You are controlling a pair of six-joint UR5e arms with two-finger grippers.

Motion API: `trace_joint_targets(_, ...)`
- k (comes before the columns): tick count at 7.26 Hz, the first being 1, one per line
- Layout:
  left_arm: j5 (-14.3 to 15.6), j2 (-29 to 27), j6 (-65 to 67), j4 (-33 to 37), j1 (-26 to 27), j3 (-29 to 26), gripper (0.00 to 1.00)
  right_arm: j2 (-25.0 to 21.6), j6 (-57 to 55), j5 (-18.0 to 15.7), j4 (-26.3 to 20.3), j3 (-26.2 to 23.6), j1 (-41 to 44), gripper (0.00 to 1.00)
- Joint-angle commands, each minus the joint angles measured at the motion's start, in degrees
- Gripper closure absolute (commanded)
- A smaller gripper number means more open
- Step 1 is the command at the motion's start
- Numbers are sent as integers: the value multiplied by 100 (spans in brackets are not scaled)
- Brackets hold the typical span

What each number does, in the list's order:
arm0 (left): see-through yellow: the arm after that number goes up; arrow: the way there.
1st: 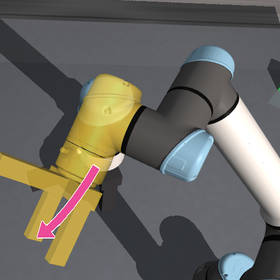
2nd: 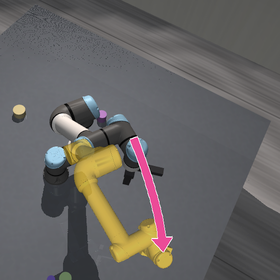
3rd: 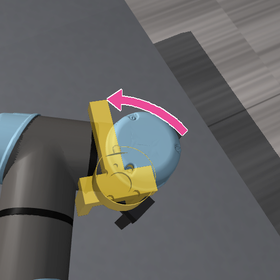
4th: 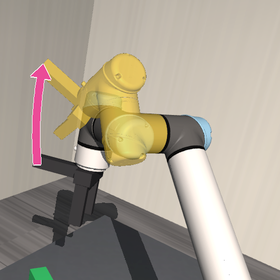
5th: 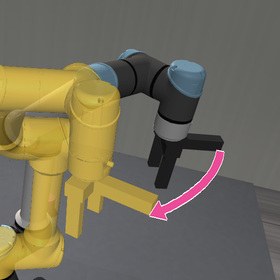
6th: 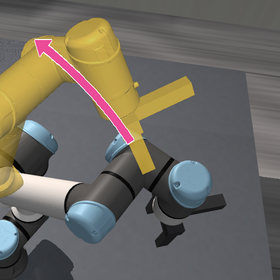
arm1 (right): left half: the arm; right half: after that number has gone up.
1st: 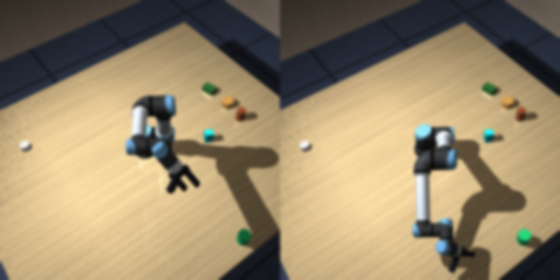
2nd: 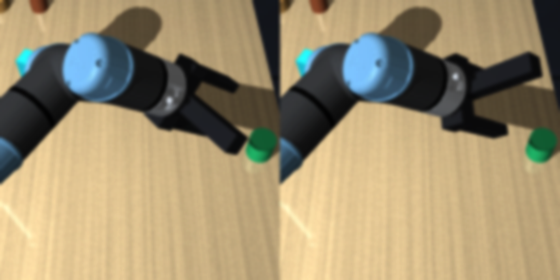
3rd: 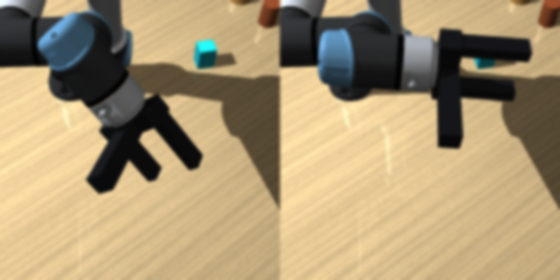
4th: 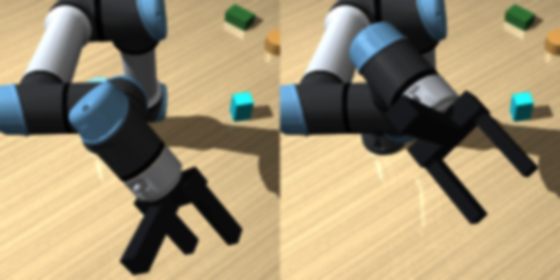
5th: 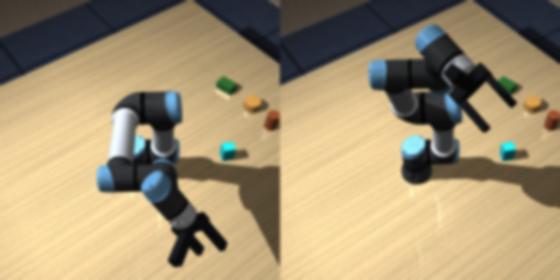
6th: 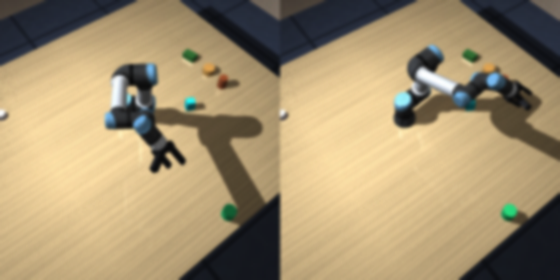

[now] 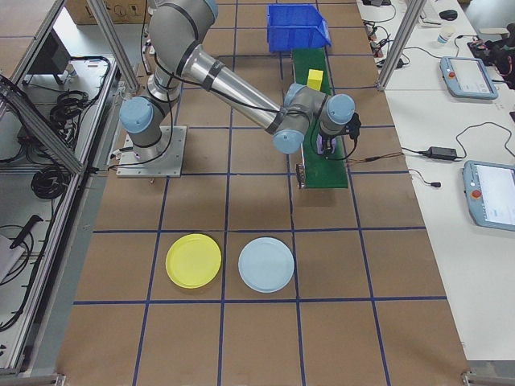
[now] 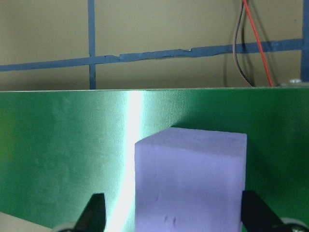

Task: Move block left to right into plate

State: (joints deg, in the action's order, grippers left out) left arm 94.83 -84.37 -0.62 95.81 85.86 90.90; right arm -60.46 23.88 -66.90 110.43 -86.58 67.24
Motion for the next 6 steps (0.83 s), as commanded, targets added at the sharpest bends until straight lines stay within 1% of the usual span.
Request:
trace_joint_targets(1, -26, 0, 0, -1, 1, -2, 0, 34, -102, -461, 75, 0, 0, 14)
trace_joint_targets(3, -26, 0, 0, -1, 1, -10, 0, -18, -584, -613, 145, -8, 0, 53)
trace_joint_targets(4, -9, 0, 0, -36, 10, -11, 0, -45, -812, -962, 145, 26, 0, 65)
trace_joint_targets(5, 9, 0, 0, -106, 27, 16, 0, -167, -884, -1226, 145, 62, 0, 73)
trace_joint_targets(6, -8, -9, 0, -115, 54, 111, 0, -438, -833, -1560, 84, 45, -9, 74)
